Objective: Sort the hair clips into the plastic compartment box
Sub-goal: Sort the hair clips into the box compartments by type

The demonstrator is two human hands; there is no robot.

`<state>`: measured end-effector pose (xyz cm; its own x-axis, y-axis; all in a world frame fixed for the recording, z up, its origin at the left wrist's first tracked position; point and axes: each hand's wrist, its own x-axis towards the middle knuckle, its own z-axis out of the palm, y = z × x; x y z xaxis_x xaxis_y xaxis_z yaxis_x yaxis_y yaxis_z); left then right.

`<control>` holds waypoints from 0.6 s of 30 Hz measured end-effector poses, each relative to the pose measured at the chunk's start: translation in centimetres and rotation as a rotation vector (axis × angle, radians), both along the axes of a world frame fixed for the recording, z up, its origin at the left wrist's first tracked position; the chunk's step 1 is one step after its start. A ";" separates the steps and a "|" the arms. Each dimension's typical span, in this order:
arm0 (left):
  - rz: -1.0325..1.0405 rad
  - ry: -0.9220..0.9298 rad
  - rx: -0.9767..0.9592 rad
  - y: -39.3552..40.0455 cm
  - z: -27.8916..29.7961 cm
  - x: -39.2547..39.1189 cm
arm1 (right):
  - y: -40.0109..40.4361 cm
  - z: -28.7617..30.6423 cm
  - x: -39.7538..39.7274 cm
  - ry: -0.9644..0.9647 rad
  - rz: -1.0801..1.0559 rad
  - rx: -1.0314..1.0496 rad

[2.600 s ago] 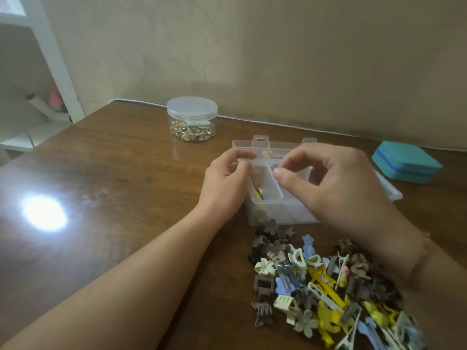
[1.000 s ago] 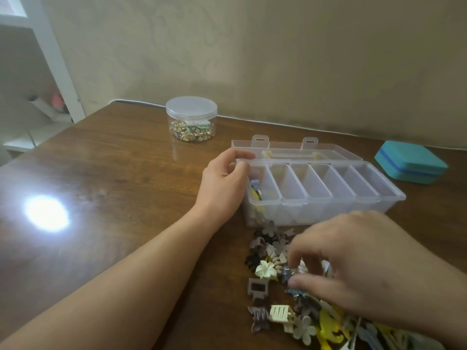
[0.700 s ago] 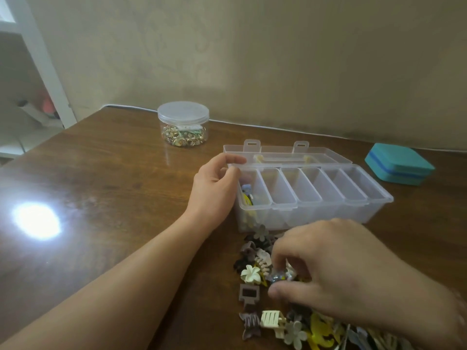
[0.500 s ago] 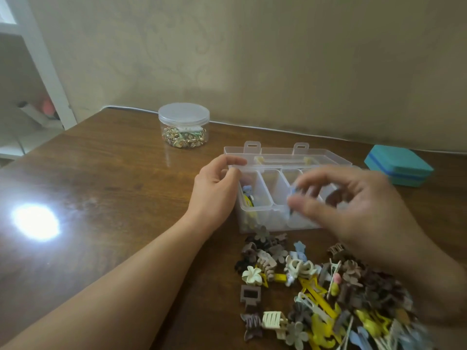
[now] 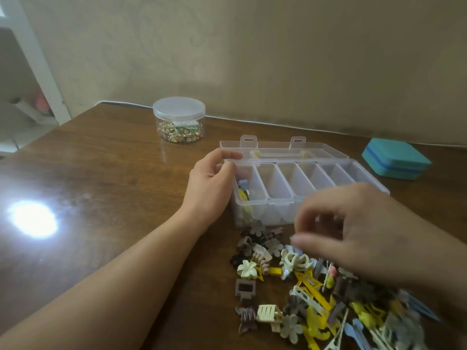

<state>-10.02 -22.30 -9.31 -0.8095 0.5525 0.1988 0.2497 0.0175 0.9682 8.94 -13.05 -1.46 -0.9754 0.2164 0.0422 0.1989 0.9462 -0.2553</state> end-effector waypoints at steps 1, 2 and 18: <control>-0.005 -0.003 0.003 0.0 0.0 0.0 | -0.2 0.0 0.2 -0.126 0.025 0.066; -0.010 -0.009 0.006 0.0 0.0 0.0 | -0.4 0.0 0.4 -0.197 0.047 0.130; -0.012 0.005 0.013 0.0 -0.2 -0.2 | -0.5 -1.0 -0.5 -0.337 -0.031 0.166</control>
<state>-10.21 -22.25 -9.46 -0.8021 0.5591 0.2098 0.2543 0.0019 0.9671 8.45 -13.52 -2.46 -0.9336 0.2631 -0.2433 0.2745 0.9615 -0.0139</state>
